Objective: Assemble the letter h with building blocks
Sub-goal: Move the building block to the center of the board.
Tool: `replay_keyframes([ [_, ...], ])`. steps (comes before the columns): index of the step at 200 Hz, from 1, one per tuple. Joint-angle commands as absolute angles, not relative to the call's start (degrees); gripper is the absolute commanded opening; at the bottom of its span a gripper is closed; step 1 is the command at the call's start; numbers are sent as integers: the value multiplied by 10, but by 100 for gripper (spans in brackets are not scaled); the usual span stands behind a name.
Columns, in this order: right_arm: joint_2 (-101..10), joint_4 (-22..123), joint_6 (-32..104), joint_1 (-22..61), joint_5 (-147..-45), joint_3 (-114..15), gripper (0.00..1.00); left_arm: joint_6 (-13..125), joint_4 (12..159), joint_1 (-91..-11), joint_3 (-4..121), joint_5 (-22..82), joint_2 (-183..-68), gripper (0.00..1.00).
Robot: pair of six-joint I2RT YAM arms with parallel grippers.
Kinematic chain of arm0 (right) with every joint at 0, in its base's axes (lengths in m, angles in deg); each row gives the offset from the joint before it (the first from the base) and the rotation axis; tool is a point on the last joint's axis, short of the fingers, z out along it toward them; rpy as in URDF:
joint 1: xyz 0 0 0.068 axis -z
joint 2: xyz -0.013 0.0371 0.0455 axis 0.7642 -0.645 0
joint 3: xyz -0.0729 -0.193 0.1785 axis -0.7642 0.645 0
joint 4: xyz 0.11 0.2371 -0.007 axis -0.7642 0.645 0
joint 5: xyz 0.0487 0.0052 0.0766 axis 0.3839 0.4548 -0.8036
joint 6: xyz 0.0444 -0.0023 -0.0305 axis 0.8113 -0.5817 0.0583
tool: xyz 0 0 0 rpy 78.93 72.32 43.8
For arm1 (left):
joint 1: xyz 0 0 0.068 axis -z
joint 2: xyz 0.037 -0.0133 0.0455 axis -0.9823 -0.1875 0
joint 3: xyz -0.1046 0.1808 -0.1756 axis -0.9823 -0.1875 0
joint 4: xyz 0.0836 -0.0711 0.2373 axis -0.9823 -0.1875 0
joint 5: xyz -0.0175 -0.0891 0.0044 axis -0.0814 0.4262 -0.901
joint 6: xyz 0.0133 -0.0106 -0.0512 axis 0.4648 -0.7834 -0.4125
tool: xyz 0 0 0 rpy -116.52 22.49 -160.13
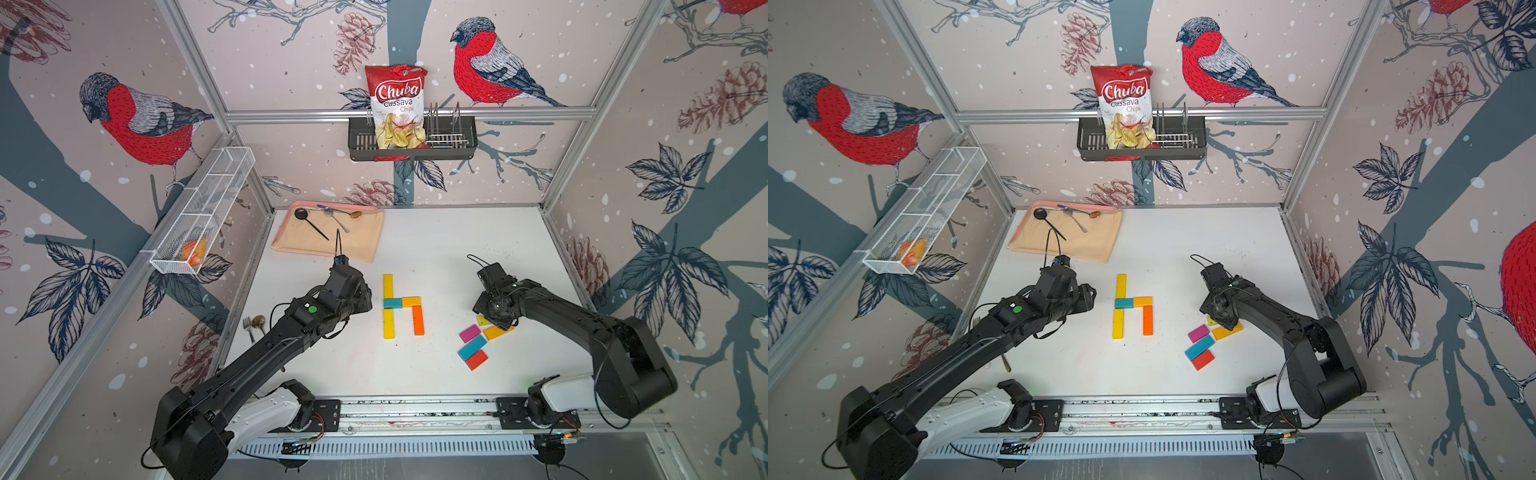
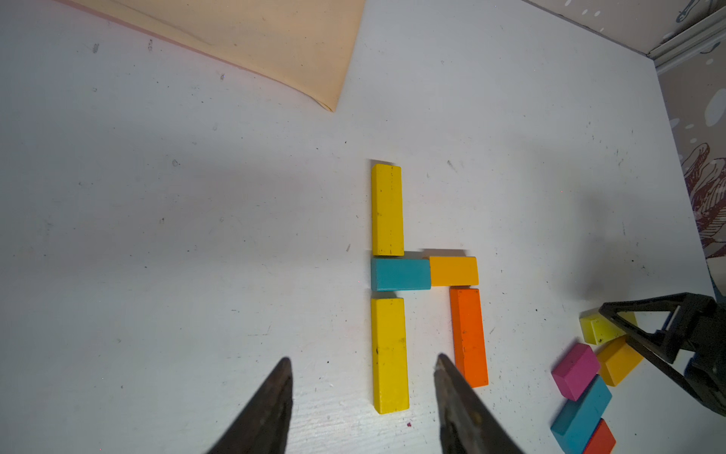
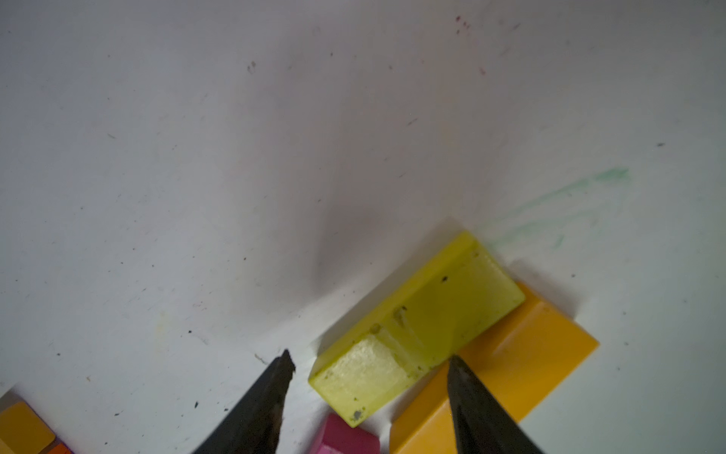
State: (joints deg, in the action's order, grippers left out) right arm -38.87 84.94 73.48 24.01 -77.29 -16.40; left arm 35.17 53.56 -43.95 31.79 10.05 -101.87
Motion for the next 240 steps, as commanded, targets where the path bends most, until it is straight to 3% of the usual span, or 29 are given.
replay_keyframes([
  [1,-399,839,753,237,-769,-170,65,365,550,-443,317,102,-1018,56],
  [54,-426,851,836,179,-734,-185,65,369,549,-446,309,103,-1017,57],
  [89,-396,810,875,221,-752,-124,62,372,551,-447,303,107,-1021,56],
  [128,-406,800,832,261,-768,-130,62,375,550,-447,299,104,-1018,56],
  [181,-504,807,714,238,-763,-209,31,372,556,-448,295,106,-1023,56],
  [211,-613,851,595,161,-711,-344,23,371,555,-450,291,97,-1024,56],
  [240,-696,880,537,127,-710,-456,23,360,554,-454,283,89,-1011,55],
])
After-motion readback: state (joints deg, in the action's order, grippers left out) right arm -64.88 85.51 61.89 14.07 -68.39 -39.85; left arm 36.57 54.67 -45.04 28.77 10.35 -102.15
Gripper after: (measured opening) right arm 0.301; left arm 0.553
